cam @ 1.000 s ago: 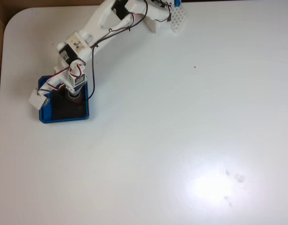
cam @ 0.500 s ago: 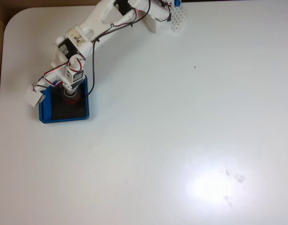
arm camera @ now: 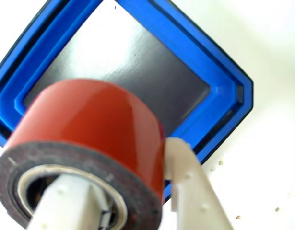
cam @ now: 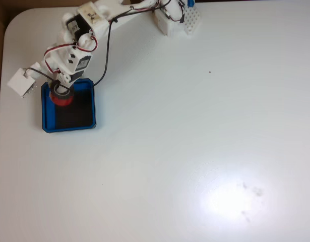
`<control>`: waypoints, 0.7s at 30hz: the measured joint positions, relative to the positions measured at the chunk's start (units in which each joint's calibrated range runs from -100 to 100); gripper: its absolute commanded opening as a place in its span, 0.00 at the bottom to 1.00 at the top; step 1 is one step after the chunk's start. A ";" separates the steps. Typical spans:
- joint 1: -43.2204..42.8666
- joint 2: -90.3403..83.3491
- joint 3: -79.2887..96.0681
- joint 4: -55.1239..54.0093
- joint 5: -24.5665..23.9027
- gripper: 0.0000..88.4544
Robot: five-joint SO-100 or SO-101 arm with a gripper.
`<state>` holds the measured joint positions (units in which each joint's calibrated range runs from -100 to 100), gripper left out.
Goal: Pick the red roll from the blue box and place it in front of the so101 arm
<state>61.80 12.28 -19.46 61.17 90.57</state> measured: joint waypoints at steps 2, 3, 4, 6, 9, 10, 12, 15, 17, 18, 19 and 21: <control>0.00 -1.61 0.00 0.00 0.00 0.01; 0.00 -2.29 0.00 0.00 0.00 0.01; -0.20 -3.05 0.00 0.00 0.00 0.01; -1.78 -4.40 0.00 0.57 -0.08 0.01; -5.64 -6.27 0.00 2.13 0.00 0.01; -6.63 -6.94 0.00 3.45 0.00 0.01; -9.60 -7.87 0.00 5.83 -0.08 0.01; -14.94 -8.30 0.00 11.25 0.00 0.01; -17.62 -8.30 0.00 14.37 0.00 0.01; -19.10 -8.30 0.00 15.93 -0.08 0.01; -20.68 -8.30 0.00 17.32 -0.08 0.01; -23.55 -8.30 0.00 19.70 0.00 0.01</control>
<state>38.25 3.98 -19.46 80.87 90.57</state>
